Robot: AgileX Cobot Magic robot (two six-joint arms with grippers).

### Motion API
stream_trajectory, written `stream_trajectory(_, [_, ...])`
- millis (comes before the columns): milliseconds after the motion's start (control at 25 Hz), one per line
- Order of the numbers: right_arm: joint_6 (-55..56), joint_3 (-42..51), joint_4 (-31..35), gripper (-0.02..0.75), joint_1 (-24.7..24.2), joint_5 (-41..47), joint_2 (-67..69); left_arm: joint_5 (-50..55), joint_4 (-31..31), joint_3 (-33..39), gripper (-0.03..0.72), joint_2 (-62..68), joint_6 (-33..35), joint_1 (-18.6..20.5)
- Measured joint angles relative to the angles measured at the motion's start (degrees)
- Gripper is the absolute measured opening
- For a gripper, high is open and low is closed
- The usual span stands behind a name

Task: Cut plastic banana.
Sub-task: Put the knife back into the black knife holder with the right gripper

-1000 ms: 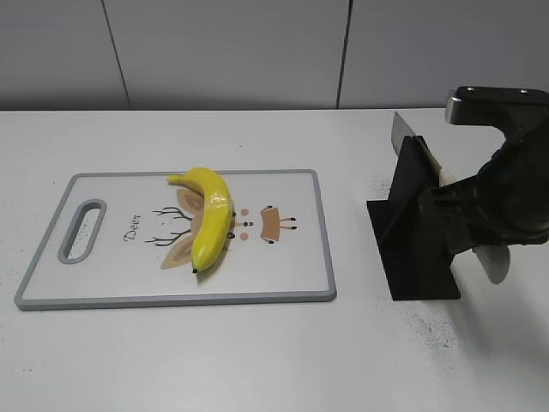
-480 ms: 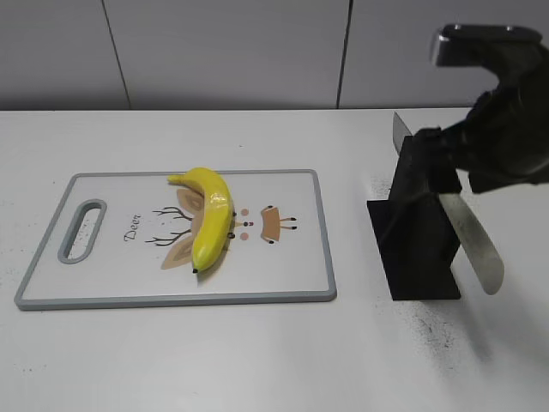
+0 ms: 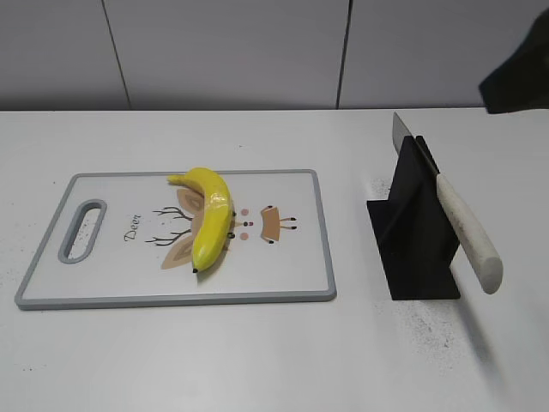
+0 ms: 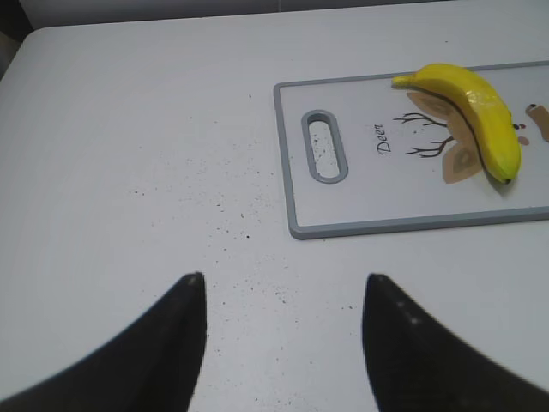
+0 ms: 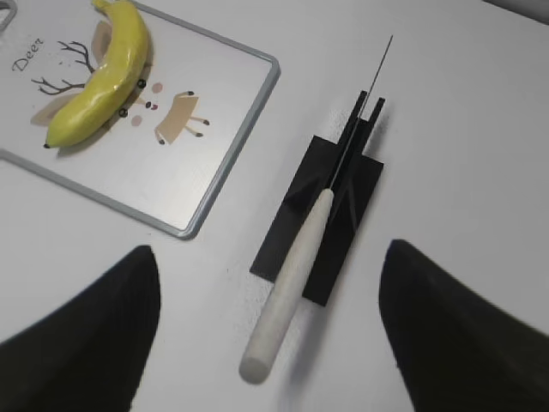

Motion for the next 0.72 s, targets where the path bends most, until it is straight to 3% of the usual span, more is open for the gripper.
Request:
stream_trajectory(200, [-1.31, 3.89, 0.00, 0.593, 0.00, 4.66, -10.01, 0.00, 0.00, 0.00, 0.553, 0.00, 0.00, 0.00])
stream_trajectory(720, [-2.83, 28.18, -0.16, 0.592, 0.00, 6.80, -37.89, 0.00, -1.11, 0.00, 0.553, 0.00, 0.00, 0.00])
